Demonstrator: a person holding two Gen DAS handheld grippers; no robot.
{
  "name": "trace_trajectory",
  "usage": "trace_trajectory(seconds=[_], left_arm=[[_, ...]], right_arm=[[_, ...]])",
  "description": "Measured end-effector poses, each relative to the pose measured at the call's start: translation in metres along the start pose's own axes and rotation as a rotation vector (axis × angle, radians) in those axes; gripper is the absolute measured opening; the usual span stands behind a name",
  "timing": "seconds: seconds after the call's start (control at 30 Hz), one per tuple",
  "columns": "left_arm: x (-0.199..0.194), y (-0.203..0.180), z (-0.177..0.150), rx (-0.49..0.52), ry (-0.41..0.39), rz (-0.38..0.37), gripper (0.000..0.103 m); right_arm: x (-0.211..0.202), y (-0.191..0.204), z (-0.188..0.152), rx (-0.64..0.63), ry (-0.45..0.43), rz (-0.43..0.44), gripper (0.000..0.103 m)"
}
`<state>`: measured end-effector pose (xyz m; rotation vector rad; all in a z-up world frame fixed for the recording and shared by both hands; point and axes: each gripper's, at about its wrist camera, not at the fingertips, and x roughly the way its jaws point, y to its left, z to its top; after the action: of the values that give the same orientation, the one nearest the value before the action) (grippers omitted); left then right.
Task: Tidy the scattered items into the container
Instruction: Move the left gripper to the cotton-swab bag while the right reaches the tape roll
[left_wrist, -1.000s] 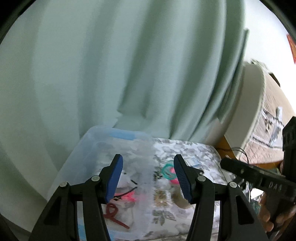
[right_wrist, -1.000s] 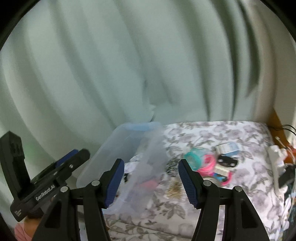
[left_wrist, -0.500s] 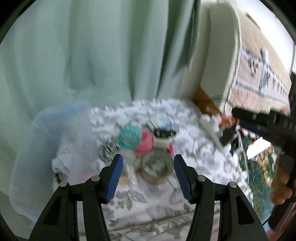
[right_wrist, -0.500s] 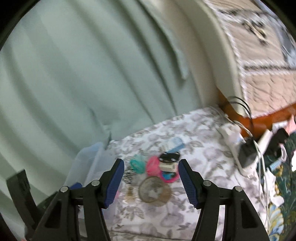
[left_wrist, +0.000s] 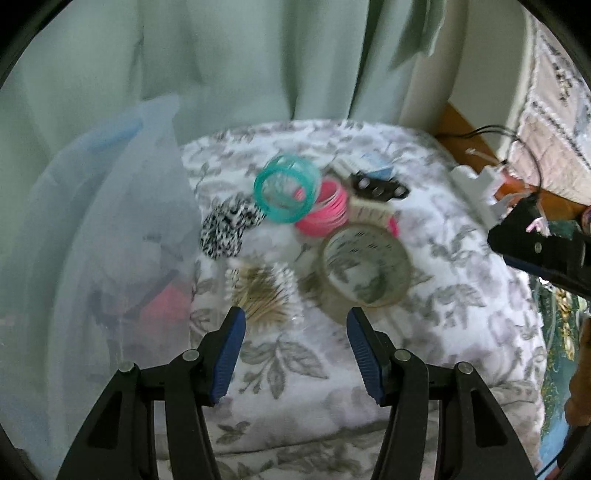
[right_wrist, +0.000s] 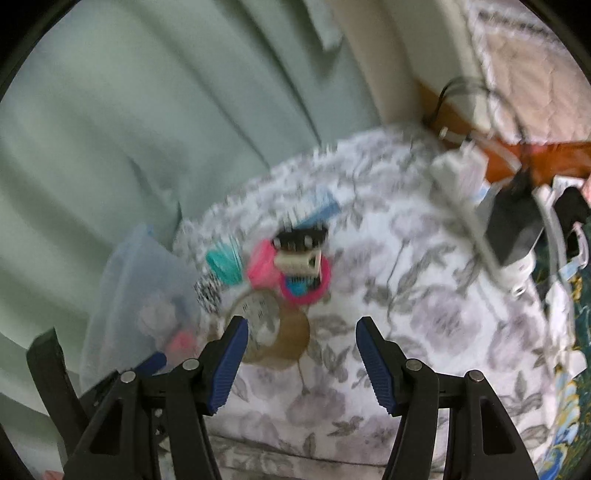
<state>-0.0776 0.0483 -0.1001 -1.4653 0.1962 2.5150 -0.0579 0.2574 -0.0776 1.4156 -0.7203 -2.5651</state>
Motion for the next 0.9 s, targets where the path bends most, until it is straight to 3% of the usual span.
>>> trace_trajectory(seconds=[0.47, 0.63, 0.8, 0.9], left_arm=[[0.059, 0.027, 0.01, -0.068, 0.079, 0.052, 0.065], [0.073, 0.03, 0.012, -0.071, 0.096, 0.032, 0.072], [0.081, 0.032, 0.013, -0.07, 0.11, 0.016, 0.075], [0.086, 0.031, 0.013, -0.064, 0.11, 0.019, 0.077]], right_arm=[[0.09, 0.021, 0.005, -0.056, 0.16, -0.086, 0.064], [0.113, 0.023, 0.001, -0.062, 0.206, -0.13, 0.061], [0.125, 0.016, -0.001, -0.05, 0.233, -0.138, 0.05], [0.125, 0.018, -0.001, -0.09, 0.236, -0.105, 0.033]])
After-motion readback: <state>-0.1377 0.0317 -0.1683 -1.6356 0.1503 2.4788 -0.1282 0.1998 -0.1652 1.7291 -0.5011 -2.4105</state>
